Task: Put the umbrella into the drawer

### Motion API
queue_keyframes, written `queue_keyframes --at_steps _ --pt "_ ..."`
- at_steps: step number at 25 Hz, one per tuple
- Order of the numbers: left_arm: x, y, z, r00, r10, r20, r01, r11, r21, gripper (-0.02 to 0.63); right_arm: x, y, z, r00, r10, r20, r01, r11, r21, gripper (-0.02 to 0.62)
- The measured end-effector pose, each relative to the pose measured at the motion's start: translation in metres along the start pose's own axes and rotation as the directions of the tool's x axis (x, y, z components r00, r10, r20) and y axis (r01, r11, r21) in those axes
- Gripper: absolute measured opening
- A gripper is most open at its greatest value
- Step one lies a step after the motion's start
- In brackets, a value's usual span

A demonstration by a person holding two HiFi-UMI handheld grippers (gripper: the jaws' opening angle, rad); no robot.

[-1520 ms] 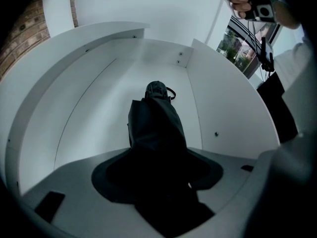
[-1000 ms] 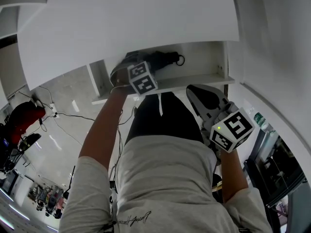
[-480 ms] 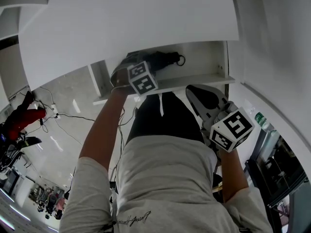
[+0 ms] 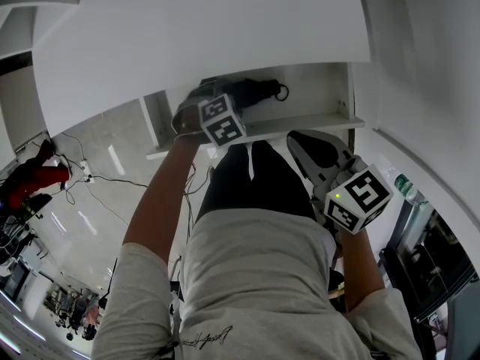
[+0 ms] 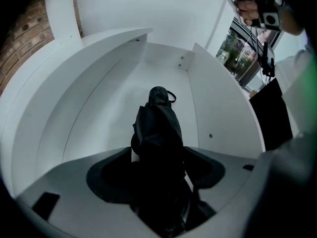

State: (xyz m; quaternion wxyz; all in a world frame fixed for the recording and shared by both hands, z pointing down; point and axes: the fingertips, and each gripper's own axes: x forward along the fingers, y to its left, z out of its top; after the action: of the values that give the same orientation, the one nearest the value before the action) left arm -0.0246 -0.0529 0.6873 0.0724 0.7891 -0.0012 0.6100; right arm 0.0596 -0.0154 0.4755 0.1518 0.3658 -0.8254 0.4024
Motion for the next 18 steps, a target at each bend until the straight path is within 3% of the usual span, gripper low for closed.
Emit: queue_keyframes --at_steps 18 --pt "-0.024 -0.001 0.001 0.996 0.070 0.051 -0.070 0.997 0.008 0.313 -0.003 0.018 -0.006 1.000 -0.007 0.025 0.007 1.000 -0.023 0.028"
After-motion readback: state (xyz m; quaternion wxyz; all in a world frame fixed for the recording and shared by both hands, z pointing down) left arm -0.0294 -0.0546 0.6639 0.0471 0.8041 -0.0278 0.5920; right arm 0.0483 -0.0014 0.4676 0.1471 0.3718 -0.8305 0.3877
